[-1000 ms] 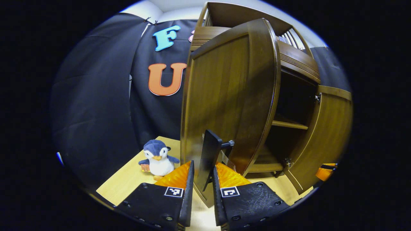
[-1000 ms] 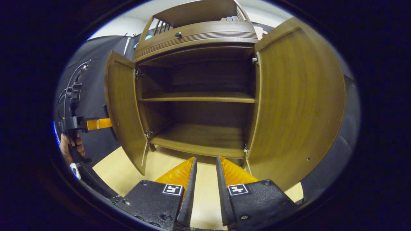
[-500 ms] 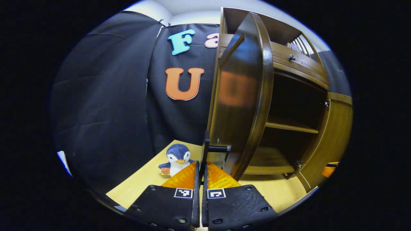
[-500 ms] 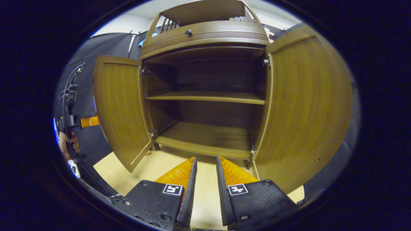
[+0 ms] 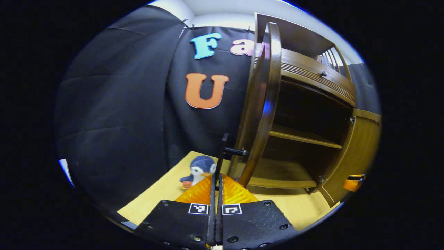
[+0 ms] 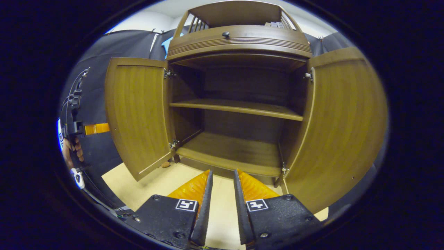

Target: Open the right door of the double-door shoe cabinet with the right hand, and open the left door with the left hand.

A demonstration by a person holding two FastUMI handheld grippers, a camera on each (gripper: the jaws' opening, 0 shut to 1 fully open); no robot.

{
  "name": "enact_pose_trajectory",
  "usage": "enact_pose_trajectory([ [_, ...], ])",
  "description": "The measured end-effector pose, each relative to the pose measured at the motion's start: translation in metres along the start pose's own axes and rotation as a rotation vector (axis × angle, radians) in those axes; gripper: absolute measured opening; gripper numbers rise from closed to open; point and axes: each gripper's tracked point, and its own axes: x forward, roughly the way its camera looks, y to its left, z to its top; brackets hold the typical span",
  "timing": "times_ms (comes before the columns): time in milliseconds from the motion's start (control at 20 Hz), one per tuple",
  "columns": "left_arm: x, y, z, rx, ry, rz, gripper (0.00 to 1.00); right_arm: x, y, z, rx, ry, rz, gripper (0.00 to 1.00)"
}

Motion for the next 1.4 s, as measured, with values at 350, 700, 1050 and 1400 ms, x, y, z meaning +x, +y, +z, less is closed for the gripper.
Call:
enact_pose_trajectory([
  [350,-0.016,0.016,-0.003,0.045,-0.018,-0.001,0.00,0.005,0.020,0.018,-0.007,-0.025,0.001,0.39],
  [700,-0.030,-0.023,0.027,0.162,-0.116,-0.032,0.52,-0.006,-0.002,0.056,0.052,-0.102,-0.063,0.45],
  [1050,-0.039,-0.101,0.070,0.180,-0.229,-0.145,0.79,-0.033,-0.030,0.106,0.087,-0.205,-0.117,0.59],
  [1400,-0.050,-0.183,0.088,0.126,-0.245,-0.280,1.00,-0.060,-0.050,0.135,0.100,-0.279,-0.149,0.74],
])
